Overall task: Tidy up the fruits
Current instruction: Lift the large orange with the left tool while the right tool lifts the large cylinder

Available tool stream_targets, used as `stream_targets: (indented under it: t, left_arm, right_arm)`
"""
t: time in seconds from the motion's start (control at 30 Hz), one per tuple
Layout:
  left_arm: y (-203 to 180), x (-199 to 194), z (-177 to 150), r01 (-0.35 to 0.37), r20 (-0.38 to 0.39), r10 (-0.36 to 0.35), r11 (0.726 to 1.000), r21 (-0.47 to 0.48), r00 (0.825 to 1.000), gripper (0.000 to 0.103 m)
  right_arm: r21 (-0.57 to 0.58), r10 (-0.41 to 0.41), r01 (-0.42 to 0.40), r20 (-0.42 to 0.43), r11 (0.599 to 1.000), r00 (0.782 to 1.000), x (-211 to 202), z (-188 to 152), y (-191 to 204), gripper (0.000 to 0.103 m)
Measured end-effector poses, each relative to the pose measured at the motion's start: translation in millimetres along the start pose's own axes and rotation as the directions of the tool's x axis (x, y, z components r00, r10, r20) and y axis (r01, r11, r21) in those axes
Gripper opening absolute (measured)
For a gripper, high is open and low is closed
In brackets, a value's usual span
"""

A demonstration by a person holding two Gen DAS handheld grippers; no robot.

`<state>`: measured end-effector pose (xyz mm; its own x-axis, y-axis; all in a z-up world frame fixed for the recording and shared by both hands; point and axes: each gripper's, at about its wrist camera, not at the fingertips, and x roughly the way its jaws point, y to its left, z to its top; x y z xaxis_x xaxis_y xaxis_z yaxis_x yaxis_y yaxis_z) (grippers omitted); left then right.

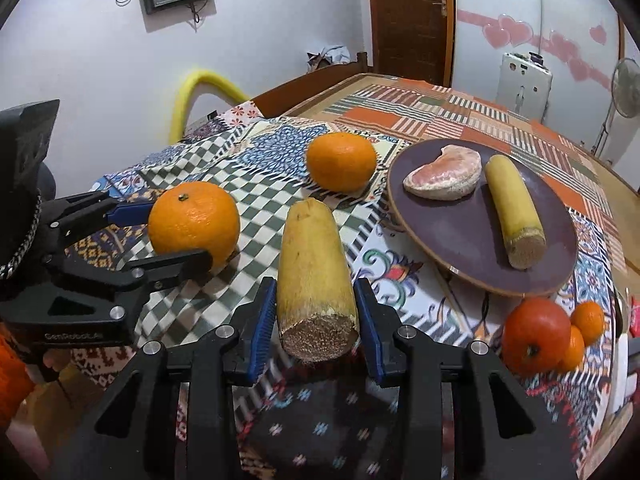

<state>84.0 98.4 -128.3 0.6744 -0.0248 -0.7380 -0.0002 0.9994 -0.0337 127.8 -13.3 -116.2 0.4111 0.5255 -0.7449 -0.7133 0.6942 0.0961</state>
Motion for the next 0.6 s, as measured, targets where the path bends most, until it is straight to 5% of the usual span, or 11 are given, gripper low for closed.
stream_targets:
  t: [0.6]
  left_arm:
    - [-1,-7,-21,0.002,-0.005,-0.002,1.0,-0.005,1.0,0.067]
  right_arm:
    - [-0.039,-0.01,0.008,-0.057,0.999,0.998,4,-10,17,0.036]
